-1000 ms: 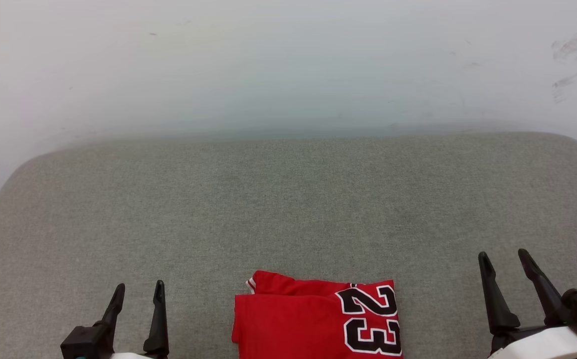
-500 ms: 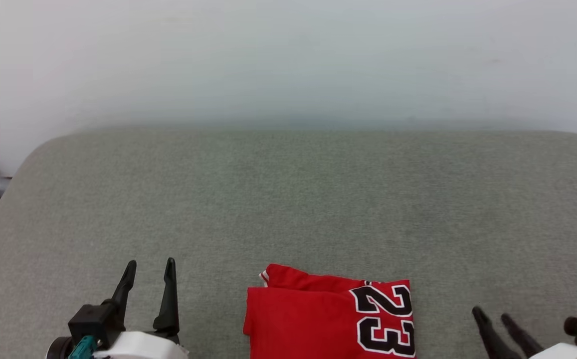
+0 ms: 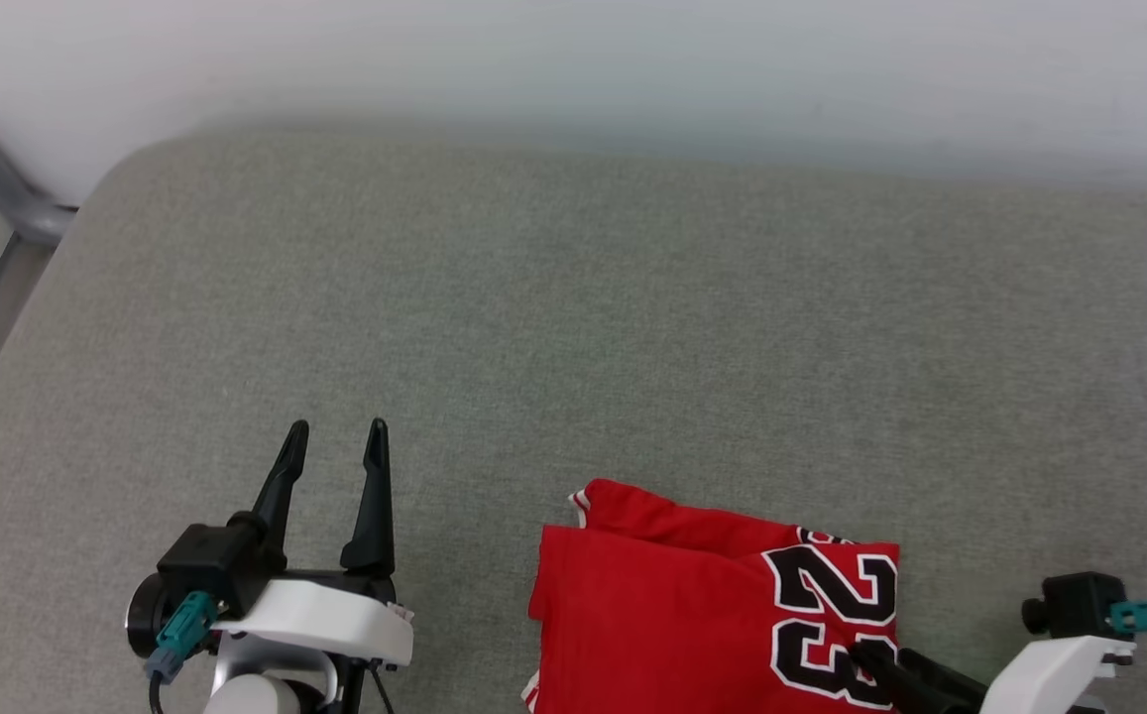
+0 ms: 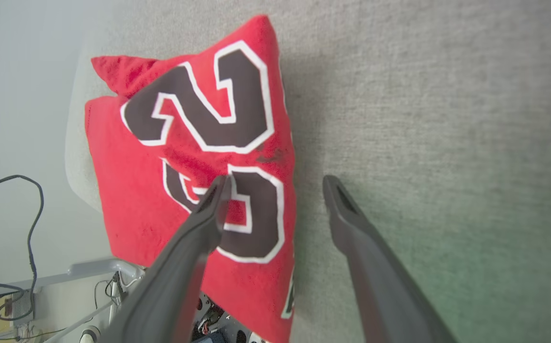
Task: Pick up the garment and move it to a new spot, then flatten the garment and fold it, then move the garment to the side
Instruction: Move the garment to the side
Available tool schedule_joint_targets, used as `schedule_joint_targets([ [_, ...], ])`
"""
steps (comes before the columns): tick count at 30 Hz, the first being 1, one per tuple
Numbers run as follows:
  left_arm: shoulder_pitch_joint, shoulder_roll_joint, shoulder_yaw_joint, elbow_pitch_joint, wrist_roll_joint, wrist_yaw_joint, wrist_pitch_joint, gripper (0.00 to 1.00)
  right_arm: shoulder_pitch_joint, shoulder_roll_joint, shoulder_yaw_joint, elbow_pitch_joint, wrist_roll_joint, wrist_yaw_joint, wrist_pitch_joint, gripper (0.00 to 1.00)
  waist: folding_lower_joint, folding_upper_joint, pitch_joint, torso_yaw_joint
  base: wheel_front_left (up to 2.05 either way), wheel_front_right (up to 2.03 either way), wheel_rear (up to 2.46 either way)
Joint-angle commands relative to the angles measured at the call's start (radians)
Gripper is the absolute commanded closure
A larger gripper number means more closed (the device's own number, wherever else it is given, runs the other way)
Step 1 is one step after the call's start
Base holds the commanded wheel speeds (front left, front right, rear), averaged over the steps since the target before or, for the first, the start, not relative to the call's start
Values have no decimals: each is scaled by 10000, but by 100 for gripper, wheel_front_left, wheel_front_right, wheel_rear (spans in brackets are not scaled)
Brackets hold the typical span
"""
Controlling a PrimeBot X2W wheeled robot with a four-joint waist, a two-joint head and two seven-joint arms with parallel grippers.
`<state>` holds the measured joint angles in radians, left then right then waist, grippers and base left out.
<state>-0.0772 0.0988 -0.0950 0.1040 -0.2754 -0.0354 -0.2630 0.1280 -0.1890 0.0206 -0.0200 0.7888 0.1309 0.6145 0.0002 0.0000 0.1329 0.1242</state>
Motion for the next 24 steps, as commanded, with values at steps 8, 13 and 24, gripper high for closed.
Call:
schedule_joint_targets([
  [8,-402,-301,104,-58,167,-240,-21,0,-640,-291,880,1615,209,-14,636,0,-2,0,643,545,0,0,0],
  [13,-349,-370,207,19,205,-313,-21,0,-734,-283,1130,1891,361,-14,839,100,-2,0,623,591,0,0,0],
  [24,19,-442,425,52,492,-392,-21,0,-1480,-795,898,998,-78,-8,665,100,-2,0,-5,-46,0,0,0],
])
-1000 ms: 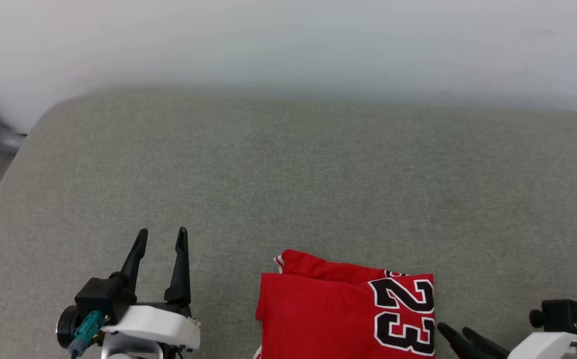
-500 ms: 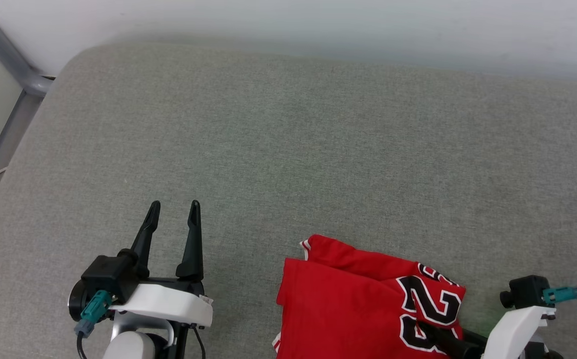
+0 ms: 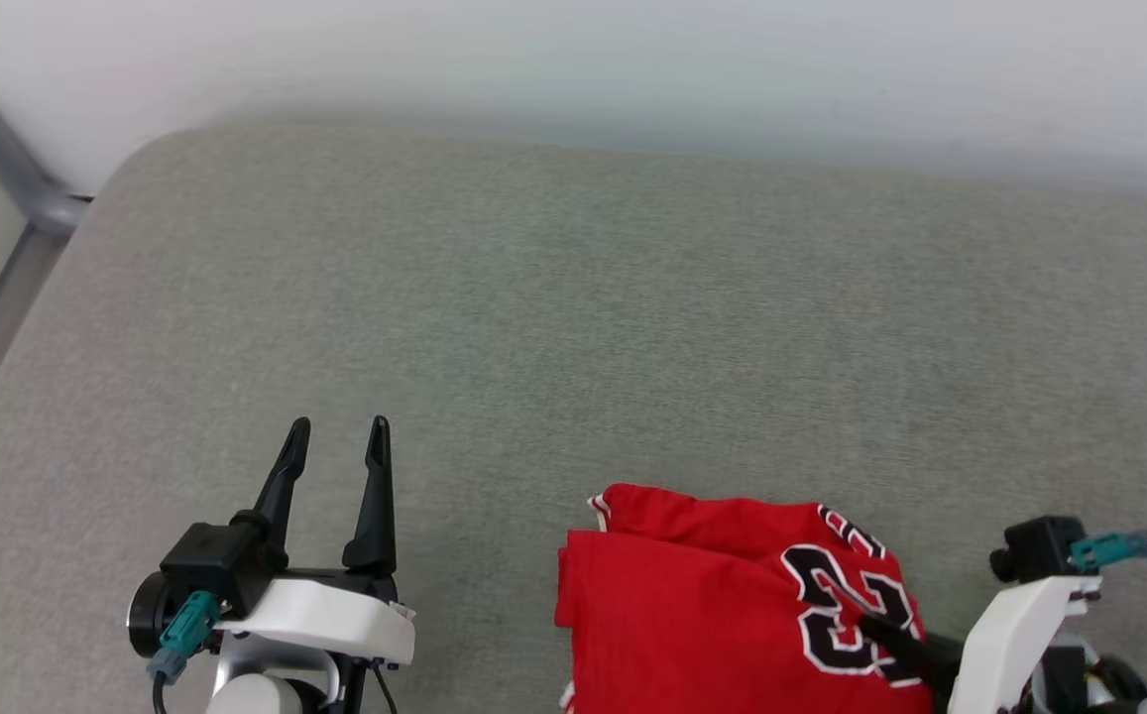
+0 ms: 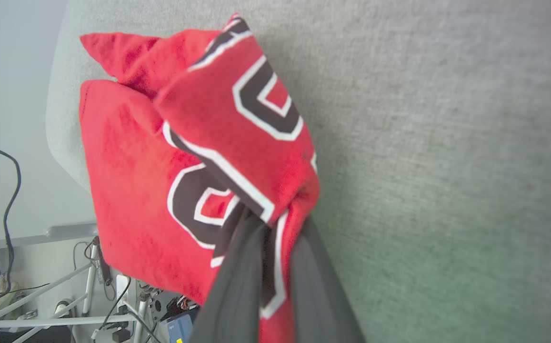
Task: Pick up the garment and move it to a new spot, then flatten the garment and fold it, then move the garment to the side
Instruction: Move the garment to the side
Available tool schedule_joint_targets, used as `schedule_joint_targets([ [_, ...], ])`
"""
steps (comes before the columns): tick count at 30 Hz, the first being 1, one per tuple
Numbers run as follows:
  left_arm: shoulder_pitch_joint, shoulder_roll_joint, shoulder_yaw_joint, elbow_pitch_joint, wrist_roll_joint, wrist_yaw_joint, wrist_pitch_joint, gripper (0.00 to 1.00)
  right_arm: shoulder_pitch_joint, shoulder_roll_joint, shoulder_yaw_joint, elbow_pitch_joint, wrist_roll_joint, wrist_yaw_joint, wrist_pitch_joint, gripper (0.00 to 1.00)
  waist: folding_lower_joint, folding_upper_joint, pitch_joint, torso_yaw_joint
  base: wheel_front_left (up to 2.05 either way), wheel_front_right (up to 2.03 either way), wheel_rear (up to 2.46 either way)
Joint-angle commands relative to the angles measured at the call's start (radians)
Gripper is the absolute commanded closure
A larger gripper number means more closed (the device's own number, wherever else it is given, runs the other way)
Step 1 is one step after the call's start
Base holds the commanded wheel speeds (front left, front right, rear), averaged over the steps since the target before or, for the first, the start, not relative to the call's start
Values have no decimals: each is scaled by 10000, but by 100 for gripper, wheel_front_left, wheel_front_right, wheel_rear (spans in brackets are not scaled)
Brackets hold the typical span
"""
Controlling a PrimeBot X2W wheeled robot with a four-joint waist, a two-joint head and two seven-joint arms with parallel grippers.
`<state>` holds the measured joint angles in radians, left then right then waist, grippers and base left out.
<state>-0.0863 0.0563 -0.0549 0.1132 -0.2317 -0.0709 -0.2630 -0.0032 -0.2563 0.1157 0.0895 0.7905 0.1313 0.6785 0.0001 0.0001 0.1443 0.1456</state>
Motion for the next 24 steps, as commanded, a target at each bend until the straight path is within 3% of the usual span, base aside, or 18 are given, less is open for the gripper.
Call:
schedule_joint_targets([
  [1,110,-17,24,-40,55,-38,-21,0,-167,-122,-53,-97,-95,-12,24,100,-1,-1,-119,-261,0,0,0],
  [11,224,141,7,-430,491,-129,-21,0,-681,-797,-677,-584,-848,-11,573,100,-1,-1,202,-2627,0,0,0],
  [18,-128,556,-34,-945,859,-74,39,0,-1542,-507,-962,-255,-1214,-11,491,100,-1,-1,1085,-4468,0,0,0],
  [24,-582,880,-132,-1815,996,-87,583,0,-2882,-248,-932,484,-1644,-11,-88,100,-1,-1,2051,-5435,0,0,0],
])
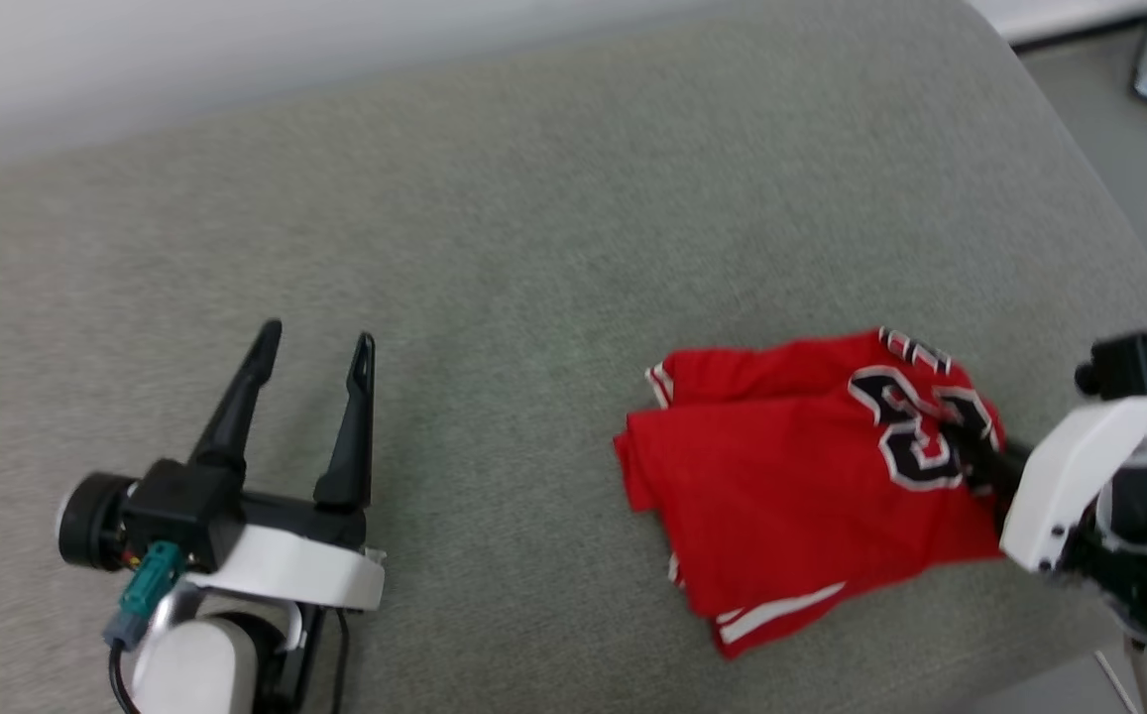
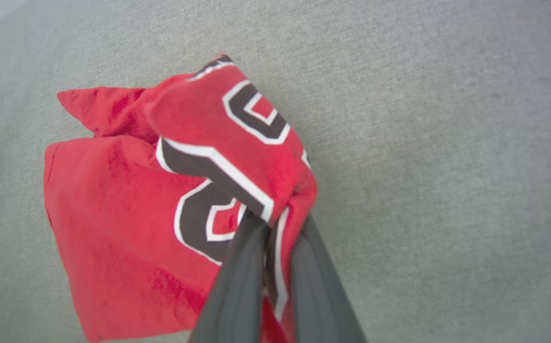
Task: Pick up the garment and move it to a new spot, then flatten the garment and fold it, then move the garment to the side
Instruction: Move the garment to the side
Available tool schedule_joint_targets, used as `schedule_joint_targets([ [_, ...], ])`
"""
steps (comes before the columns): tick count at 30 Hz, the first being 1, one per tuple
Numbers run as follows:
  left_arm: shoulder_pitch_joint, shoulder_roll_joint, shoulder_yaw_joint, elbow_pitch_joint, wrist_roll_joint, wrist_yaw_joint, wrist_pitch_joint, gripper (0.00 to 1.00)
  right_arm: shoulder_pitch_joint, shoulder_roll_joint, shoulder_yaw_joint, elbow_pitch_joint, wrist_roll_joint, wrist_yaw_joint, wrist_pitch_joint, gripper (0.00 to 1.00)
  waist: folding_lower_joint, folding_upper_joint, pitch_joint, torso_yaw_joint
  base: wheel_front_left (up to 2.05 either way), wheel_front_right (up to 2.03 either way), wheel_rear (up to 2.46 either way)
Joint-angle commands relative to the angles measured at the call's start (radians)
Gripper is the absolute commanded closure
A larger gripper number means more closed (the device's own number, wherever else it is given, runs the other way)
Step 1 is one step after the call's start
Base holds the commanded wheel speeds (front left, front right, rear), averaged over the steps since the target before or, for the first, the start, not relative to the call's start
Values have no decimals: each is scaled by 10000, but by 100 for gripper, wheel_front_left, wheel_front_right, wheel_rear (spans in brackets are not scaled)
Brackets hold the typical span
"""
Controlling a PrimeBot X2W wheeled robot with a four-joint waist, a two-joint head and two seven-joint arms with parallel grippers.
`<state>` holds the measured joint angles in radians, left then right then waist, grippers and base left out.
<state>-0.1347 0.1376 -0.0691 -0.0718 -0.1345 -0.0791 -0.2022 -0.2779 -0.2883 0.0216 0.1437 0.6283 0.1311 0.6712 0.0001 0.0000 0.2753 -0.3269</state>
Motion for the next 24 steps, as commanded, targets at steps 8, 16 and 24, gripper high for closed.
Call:
schedule_joint_targets([
  [8,-962,468,-319,-1220,273,-142,780,0,-2198,-547,-730,1524,-780,-12,-956,100,-1,0,2155,-742,0,0,0],
  [16,-2120,901,-730,-2129,430,-303,1305,0,-3885,-1622,-2359,2775,-1636,-12,-1828,100,-1,0,3749,-159,0,0,0],
  [24,-2942,1168,-887,-2708,521,-350,1368,0,-4900,-2509,-3330,3611,-1916,-13,-2322,100,-1,0,4821,310,0,0,0],
])
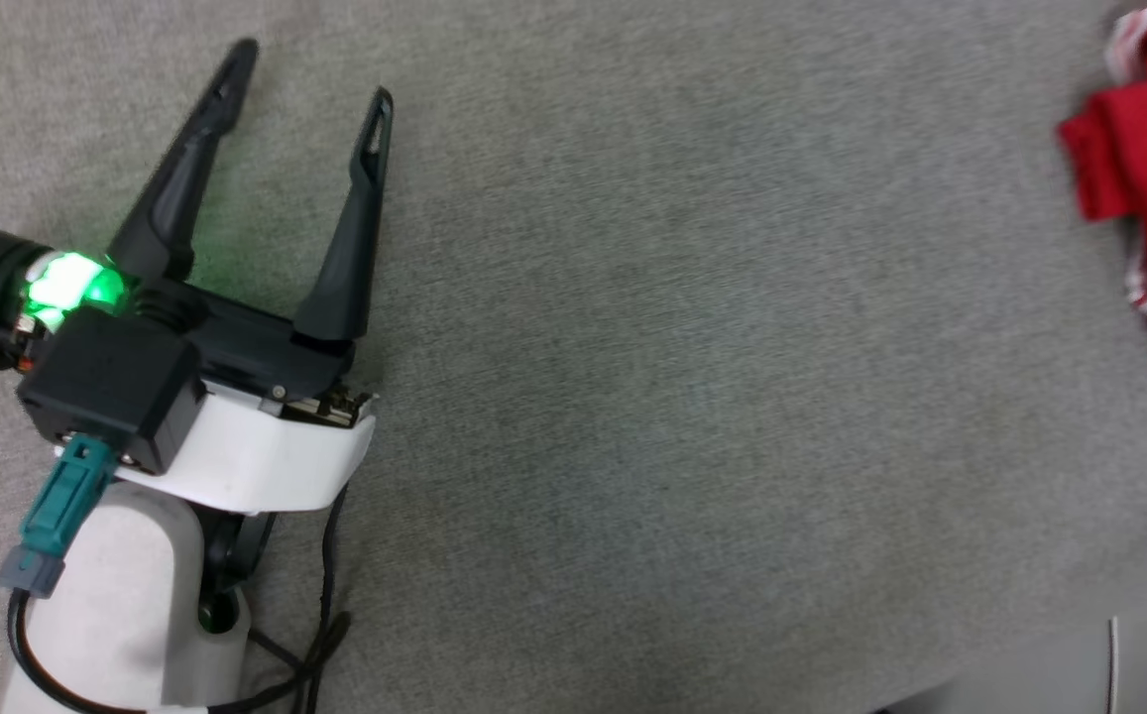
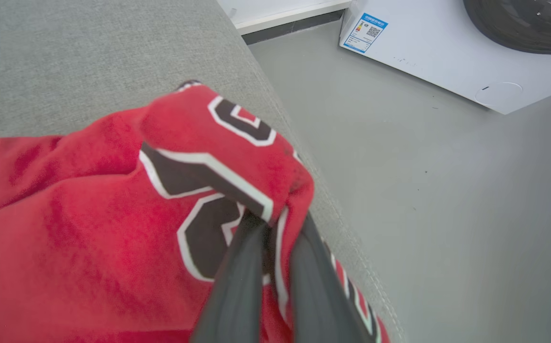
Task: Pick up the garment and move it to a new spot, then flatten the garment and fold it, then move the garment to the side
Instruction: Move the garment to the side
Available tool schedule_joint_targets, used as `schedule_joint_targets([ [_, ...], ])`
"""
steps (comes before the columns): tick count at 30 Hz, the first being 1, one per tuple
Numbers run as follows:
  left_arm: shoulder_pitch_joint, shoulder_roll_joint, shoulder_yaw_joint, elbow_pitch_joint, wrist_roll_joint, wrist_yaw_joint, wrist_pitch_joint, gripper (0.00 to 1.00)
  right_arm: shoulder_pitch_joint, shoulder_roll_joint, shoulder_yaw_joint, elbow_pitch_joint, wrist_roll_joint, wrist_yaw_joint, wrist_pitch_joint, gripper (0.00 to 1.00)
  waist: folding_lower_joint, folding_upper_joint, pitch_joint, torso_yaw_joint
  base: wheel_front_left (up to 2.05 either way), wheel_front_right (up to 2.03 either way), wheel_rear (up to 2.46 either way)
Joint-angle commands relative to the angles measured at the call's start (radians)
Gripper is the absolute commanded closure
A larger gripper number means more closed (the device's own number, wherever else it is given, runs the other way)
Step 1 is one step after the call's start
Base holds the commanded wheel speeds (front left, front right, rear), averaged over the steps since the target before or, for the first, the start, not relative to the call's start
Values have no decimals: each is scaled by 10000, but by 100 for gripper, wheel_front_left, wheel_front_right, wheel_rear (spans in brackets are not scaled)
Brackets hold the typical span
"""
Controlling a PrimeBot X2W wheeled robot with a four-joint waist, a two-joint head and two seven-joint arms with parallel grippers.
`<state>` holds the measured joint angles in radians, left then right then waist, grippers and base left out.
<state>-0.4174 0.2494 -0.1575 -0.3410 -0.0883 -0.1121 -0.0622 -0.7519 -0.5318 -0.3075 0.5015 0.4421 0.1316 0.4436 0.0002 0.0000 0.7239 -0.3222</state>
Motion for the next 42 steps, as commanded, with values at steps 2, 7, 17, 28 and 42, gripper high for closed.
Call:
schedule_joint_targets([
  [2,-223,87,-36,-88,63,-16,-40,0,-303,-233,-302,335,-234,-18,-227,100,-2,0,494,333,0,0,0],
  [7,-350,124,-113,-89,117,3,-59,0,-563,-281,-896,1193,-698,-19,-727,95,-2,0,586,442,0,0,0],
  [17,87,-79,-193,561,-152,151,-492,0,-520,-187,-1184,2042,-1730,-18,-3647,0,-2,0,-489,586,0,0,0],
  [28,1484,-679,-144,2138,-739,642,-1376,0,1124,189,-793,1886,-2502,-18,-6460,0,-2,0,-2852,1344,0,0,0],
  [42,3109,-1170,21,3944,-1372,952,-1870,0,4233,2104,468,70,-2421,-16,-6966,0,-2,0,-5256,1962,0,0,0],
])
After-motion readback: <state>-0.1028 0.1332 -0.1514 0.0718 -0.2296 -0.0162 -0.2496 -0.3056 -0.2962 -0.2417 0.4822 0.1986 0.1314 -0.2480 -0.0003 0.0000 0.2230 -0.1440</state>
